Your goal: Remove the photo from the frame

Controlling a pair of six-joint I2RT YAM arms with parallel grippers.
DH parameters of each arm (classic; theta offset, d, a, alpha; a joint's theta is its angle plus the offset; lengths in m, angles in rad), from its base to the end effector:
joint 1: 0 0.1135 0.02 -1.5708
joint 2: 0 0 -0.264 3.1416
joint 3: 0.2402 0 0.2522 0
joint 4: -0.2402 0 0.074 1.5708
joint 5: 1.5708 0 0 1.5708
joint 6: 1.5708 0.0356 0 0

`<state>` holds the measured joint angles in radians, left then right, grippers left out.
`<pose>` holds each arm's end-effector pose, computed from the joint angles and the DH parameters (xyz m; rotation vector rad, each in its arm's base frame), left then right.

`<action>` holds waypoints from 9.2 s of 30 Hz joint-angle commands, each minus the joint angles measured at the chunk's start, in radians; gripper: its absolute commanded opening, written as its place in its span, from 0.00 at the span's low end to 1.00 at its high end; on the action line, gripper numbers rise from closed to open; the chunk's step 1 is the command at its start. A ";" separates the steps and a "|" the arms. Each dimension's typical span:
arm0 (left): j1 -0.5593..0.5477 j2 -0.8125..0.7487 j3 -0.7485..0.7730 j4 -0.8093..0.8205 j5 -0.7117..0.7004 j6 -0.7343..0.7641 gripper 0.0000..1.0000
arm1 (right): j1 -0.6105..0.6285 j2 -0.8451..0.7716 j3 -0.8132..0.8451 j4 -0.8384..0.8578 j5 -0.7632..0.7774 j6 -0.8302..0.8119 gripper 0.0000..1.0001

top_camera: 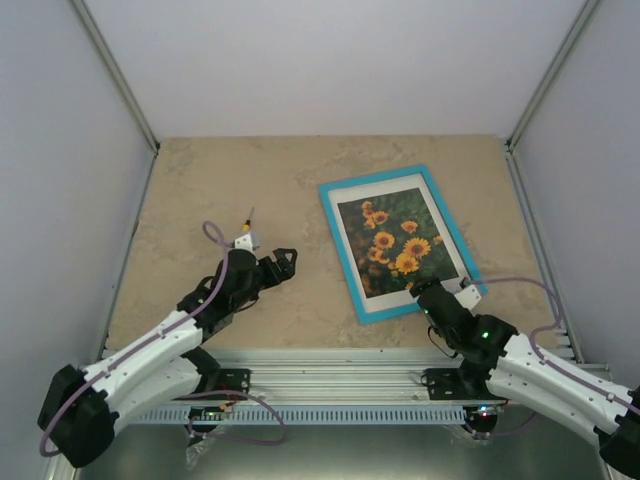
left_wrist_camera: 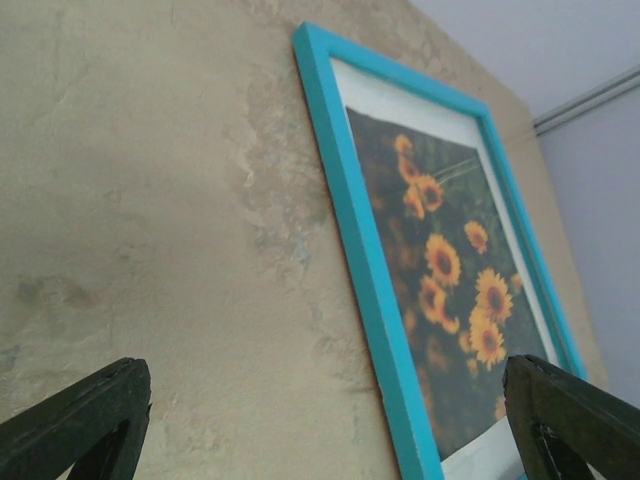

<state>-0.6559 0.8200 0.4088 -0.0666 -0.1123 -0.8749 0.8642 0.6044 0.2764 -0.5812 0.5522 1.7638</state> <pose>0.1495 -0.1100 0.2133 -0.3081 2.1296 -0.8192 0.0909 0.0777 0.1591 1.2441 2.0438 0.6196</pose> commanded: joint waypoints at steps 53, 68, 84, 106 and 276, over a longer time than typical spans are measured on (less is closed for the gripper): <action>-0.100 1.124 0.745 0.072 0.117 0.222 0.92 | -0.954 0.817 0.285 0.508 -0.876 -1.405 0.98; -0.048 1.111 0.784 -0.098 -0.056 0.292 0.92 | -0.912 0.738 0.267 0.440 -0.766 -1.403 0.94; -0.095 1.068 0.707 -0.104 -0.028 0.279 0.73 | -0.912 0.860 0.369 0.367 -0.666 -1.421 0.63; -0.121 1.096 0.733 -0.137 -0.080 0.278 0.24 | -0.912 0.849 0.373 0.371 -0.631 -1.414 0.15; -0.094 0.792 0.327 0.261 0.257 0.047 0.74 | -0.784 0.698 0.198 0.491 -0.702 -1.238 0.95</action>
<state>-0.7452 1.5982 0.7082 0.1822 0.1734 -0.8421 0.0860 1.2808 0.4763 -0.1310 -0.0860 0.5598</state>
